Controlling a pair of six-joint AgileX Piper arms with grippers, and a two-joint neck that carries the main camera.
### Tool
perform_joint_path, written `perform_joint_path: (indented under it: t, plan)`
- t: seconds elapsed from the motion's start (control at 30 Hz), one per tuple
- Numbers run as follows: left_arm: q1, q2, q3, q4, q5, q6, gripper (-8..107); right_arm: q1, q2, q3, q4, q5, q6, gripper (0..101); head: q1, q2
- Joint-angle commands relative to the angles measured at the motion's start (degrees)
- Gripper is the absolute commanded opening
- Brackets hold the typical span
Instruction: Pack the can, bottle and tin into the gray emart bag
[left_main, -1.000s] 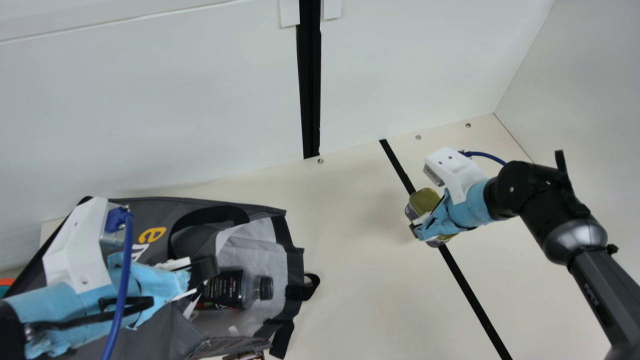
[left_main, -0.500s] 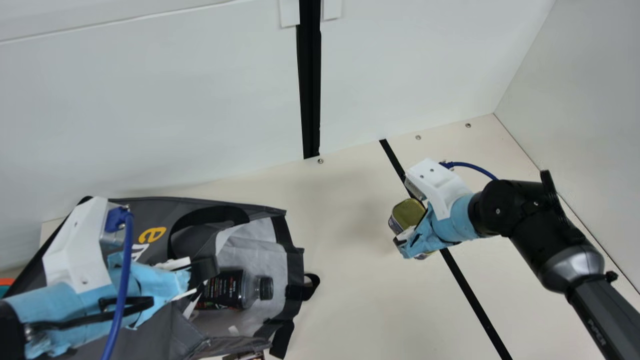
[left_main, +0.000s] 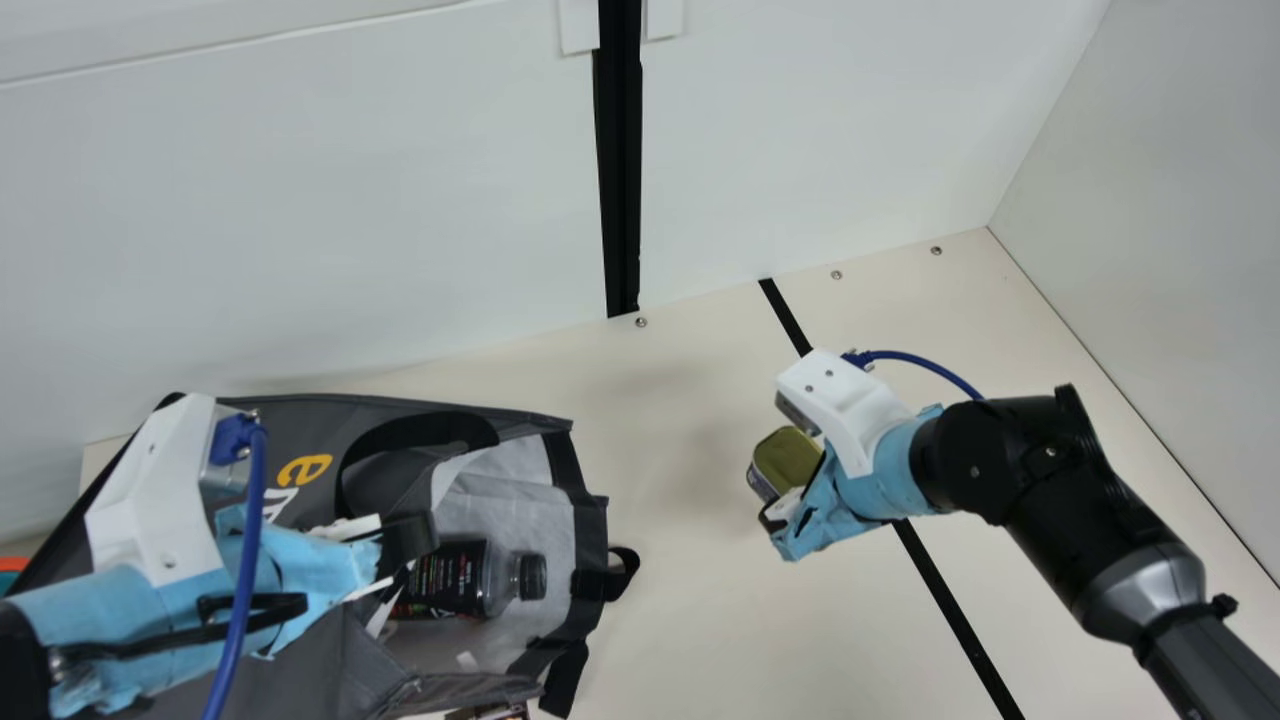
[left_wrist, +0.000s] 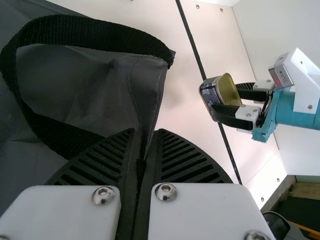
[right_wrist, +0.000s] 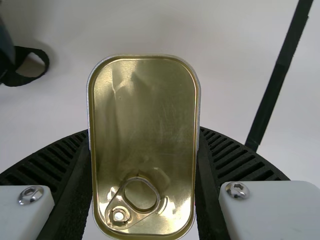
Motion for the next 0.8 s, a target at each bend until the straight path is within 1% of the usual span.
perform_joint_path:
  t: [0.0, 0.3, 0.77]
  plan:
    - [0.0, 0.0, 0.0, 0.0, 0.0, 0.0, 10, 0.85, -0.3, 0.18, 0.1, 0.07, 0.27, 0, -1.3, -0.14]
    - [0.0, 0.0, 0.0, 0.0, 0.0, 0.0, 10, 5.17, -1.88, 0.69, 0.07, 0.5, 1.63, 0, -1.3, -0.14]
    - [0.0, 0.0, 0.0, 0.0, 0.0, 0.0, 10, 12.33, -3.34, 1.31, 0.88, 0.78, 1.68, 0, -1.3, -0.14]
